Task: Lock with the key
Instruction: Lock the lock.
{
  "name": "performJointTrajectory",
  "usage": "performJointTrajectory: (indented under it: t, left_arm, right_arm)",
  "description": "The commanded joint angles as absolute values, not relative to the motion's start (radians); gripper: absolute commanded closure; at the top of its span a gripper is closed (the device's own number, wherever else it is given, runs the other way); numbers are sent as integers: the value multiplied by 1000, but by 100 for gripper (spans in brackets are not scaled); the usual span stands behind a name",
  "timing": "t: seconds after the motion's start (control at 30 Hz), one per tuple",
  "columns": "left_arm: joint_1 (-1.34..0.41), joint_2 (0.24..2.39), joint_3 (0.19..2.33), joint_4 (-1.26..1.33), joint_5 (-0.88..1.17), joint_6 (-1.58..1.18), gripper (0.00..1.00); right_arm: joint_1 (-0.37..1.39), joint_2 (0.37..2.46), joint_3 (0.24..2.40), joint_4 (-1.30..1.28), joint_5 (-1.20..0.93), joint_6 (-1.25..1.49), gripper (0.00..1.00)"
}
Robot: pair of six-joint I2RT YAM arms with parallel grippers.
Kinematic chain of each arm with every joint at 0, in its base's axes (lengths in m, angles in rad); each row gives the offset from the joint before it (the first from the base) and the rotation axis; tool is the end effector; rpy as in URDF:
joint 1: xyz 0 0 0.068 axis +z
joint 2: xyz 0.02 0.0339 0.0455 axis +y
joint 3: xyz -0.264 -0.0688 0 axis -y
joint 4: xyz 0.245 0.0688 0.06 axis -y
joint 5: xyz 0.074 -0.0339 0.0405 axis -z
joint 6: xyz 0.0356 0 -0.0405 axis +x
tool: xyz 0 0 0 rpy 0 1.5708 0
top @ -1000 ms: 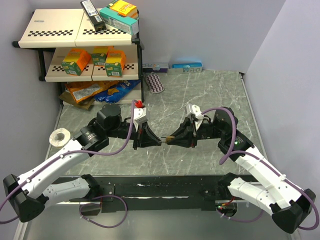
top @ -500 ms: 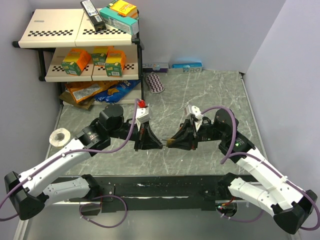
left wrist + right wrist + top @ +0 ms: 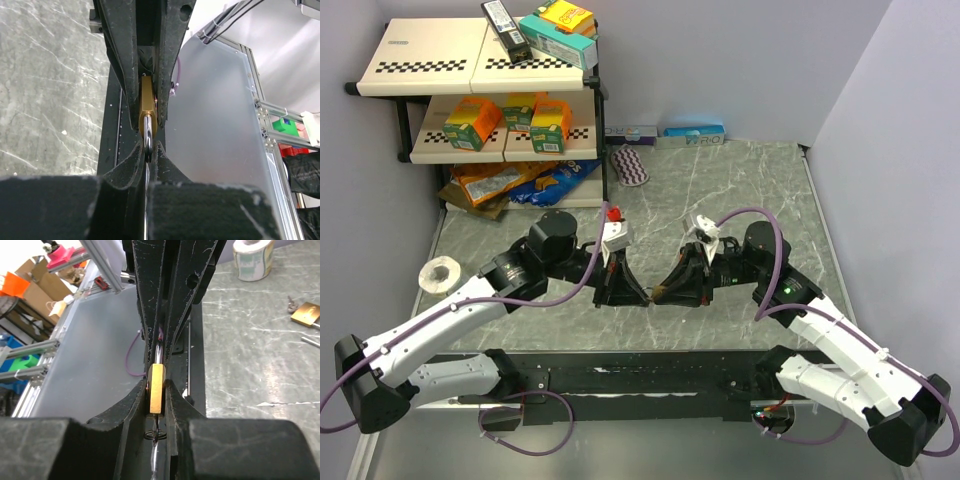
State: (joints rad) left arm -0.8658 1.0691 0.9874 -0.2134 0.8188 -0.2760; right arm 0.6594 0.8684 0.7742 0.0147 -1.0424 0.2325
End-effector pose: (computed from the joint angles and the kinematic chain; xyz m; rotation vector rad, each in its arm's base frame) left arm 0.1333 -0.1967 0.3562 1.1784 1.7002 -1.5078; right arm 0.1319 0.1411 0.3444 -1.1916 1.4119 1.4956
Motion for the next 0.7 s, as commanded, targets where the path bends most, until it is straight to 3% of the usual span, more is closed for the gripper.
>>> performJointTrajectory:
  t: [0.0,0.43,0.47,0.5,0.6,0.67]
  left_arm:
    - [-951,1158,1032,100,758,-291,99]
    - [-763,1026,963,-115,848,-264,99]
    - [-744,1026,966,-123,865,-268,94]
    - [-701,1026,966,-126,877,-302,78]
    - [-606,1020,924,-40,919,-429,46]
    - [-574,1005,891,76,916,-500,42]
  right_arm:
    - [761,930,781,296,-993,239,100]
    - [675,884,795,71,-954,120,100]
    - [652,881,784,75,-947,142,100]
    - [640,882,779,99,-936,162,100]
    - [578,903,775,162,-928,253,100]
    - [552,911,772,204,-916,314,100]
